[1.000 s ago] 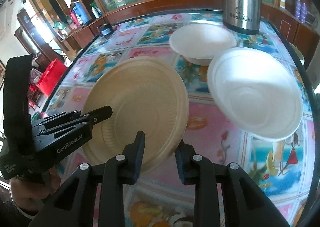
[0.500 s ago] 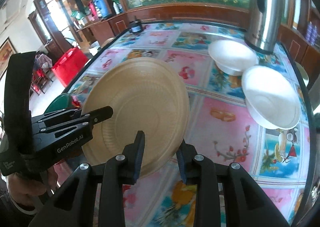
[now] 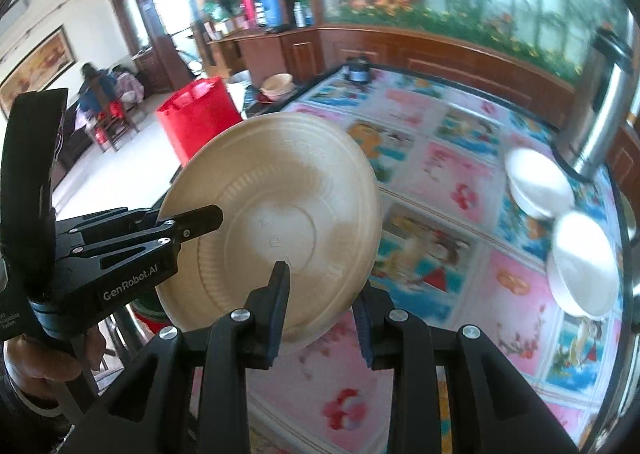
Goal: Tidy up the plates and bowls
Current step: 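Carry the beige bowl with the right gripper and lower it into the green basin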
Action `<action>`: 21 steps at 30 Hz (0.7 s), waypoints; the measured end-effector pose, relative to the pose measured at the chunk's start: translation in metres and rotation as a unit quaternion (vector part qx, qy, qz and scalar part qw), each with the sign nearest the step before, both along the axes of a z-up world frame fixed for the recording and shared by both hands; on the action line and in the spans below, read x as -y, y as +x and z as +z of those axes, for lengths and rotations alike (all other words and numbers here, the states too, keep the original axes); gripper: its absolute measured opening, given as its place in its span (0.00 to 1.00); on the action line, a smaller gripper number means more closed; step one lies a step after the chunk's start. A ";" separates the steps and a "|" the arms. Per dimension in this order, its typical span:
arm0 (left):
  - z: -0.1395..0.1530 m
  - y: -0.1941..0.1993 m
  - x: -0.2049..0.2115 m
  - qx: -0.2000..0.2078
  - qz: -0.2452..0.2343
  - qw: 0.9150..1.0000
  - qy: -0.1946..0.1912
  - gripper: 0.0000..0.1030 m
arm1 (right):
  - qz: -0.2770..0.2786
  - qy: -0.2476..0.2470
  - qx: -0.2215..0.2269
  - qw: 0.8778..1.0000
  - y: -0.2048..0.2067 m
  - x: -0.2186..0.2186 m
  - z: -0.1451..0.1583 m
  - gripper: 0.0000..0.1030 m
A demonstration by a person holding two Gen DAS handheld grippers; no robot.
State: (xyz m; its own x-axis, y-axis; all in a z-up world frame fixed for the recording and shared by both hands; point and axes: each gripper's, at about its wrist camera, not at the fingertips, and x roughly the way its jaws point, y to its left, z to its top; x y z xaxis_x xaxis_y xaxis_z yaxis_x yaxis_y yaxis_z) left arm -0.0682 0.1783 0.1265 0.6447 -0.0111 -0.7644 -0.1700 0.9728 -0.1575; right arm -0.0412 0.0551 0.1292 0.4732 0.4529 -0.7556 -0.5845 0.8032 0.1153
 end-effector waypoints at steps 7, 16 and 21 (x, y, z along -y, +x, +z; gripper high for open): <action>0.001 -0.029 -0.038 0.001 0.034 0.999 0.006 0.16 | 0.039 -0.011 0.004 0.999 -0.011 -0.042 -0.002 0.31; -0.022 -0.045 -0.067 -0.023 0.056 0.998 0.007 0.16 | 0.078 -0.033 -0.011 0.996 -0.020 -0.081 -0.019 0.31; -0.039 -0.042 -0.072 -0.038 0.060 0.997 0.004 0.16 | 0.085 -0.048 -0.023 0.995 -0.020 -0.092 -0.031 0.35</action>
